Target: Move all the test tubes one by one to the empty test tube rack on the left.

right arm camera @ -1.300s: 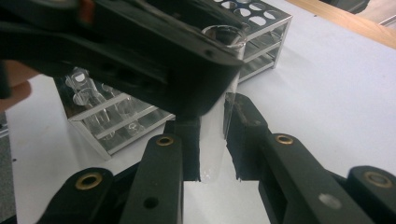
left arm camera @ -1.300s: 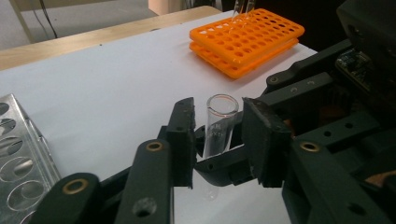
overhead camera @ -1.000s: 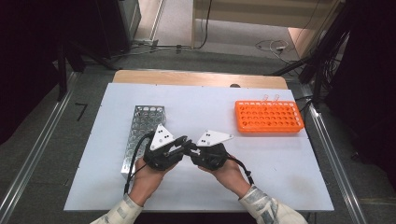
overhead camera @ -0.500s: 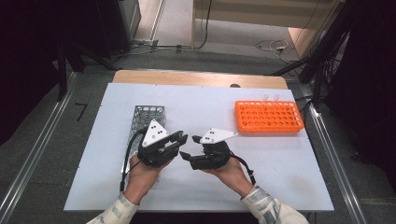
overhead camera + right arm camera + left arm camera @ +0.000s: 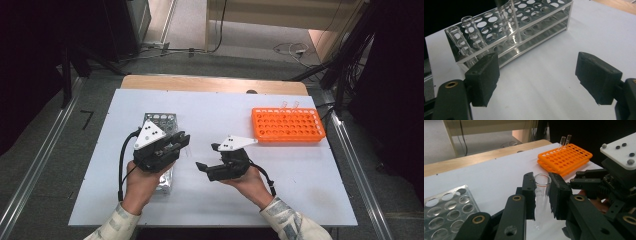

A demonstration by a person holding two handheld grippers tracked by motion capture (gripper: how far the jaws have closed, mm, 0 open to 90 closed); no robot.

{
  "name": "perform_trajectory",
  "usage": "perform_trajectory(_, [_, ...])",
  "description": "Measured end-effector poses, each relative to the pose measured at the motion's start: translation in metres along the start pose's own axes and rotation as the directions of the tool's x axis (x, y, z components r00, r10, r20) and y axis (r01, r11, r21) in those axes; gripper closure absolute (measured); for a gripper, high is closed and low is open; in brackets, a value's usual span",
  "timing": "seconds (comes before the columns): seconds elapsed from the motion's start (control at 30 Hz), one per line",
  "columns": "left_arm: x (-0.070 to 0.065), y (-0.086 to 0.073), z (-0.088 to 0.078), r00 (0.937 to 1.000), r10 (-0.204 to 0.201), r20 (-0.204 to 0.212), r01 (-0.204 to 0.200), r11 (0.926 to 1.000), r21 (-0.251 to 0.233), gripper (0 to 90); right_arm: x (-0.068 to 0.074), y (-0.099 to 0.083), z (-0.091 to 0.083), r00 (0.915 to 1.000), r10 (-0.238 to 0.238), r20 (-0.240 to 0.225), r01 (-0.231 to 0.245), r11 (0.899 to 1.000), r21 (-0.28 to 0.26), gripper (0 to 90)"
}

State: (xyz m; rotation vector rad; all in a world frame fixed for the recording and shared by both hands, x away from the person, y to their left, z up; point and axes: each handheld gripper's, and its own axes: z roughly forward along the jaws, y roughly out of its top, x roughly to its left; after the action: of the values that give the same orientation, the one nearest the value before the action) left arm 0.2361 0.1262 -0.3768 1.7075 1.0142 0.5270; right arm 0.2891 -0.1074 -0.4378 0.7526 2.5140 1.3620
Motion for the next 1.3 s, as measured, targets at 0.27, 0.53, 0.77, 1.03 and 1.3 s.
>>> perform_trajectory(0.27, [0.007, -0.006, -0.015, 0.9991, 0.010, -0.040, -0.010, 0.9999, 0.012, 75.4, -0.004, -0.003, 0.000, 0.9998, 0.012, 0.018, -0.012, 1.000, 0.015, 18.0])
perform_trajectory(0.53, [0.017, -0.013, -0.032, 0.9969, -0.001, -0.079, 0.003, 0.9998, 0.022, 75.3, -0.007, -0.004, -0.004, 0.9993, 0.017, 0.033, -0.017, 1.000, 0.008, 18.3])
perform_trajectory(0.77, [0.023, -0.022, -0.035, 0.9952, -0.008, -0.097, 0.012, 0.9992, 0.037, 75.3, -0.008, -0.005, -0.003, 0.9992, 0.016, 0.038, -0.016, 1.000, 0.014, 18.4])
perform_trajectory(1.03, [0.024, -0.031, -0.032, 0.9919, -0.011, -0.127, 0.016, 0.9992, 0.037, 75.2, -0.007, -0.005, -0.003, 0.9991, 0.016, 0.039, -0.017, 1.000, 0.015, 18.6])
perform_trajectory(1.3, [0.021, -0.041, -0.027, 0.9890, 0.007, -0.148, 0.001, 0.9982, 0.060, 75.1, -0.007, -0.005, -0.004, 0.9991, 0.010, 0.041, -0.011, 1.000, 0.012, 19.1])
